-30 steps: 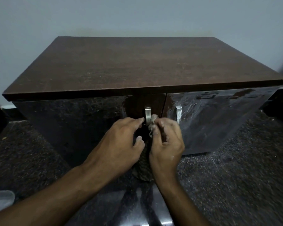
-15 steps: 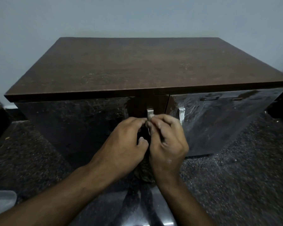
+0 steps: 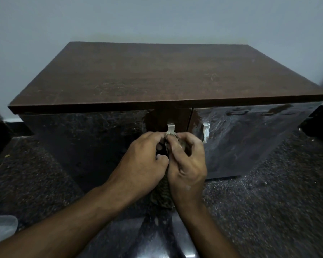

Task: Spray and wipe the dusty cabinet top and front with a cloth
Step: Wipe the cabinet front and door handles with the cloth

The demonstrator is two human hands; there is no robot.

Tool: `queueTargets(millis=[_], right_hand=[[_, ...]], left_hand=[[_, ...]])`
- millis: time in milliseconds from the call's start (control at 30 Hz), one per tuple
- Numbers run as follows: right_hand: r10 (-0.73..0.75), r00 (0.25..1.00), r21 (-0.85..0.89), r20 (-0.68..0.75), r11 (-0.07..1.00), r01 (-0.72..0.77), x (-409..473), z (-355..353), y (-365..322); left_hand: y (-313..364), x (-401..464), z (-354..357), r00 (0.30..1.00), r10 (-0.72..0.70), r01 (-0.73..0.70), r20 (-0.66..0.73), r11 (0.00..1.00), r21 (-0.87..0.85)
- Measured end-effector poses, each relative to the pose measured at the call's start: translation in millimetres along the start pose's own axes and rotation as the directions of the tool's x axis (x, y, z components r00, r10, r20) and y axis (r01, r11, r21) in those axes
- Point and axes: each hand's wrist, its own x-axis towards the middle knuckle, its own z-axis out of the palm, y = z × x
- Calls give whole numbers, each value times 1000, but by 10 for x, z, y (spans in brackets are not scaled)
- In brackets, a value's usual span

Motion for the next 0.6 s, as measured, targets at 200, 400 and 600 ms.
queueTargets(millis=[200,400,600], right_hand=[[-14,997,-36,-78,999,11,89,-25,-73],[-28,994,-30,-105,999,25,296,-23,-115],[-26,998,-65,-57,998,22,-149,11,101]], left_hand=[[-5,3,-19,1000,-19,19,10,999,-34],[3,-9,-16,1000,-24,24,13,998,-53],[-12,25,35,999,-37,36,-2,996,-81]])
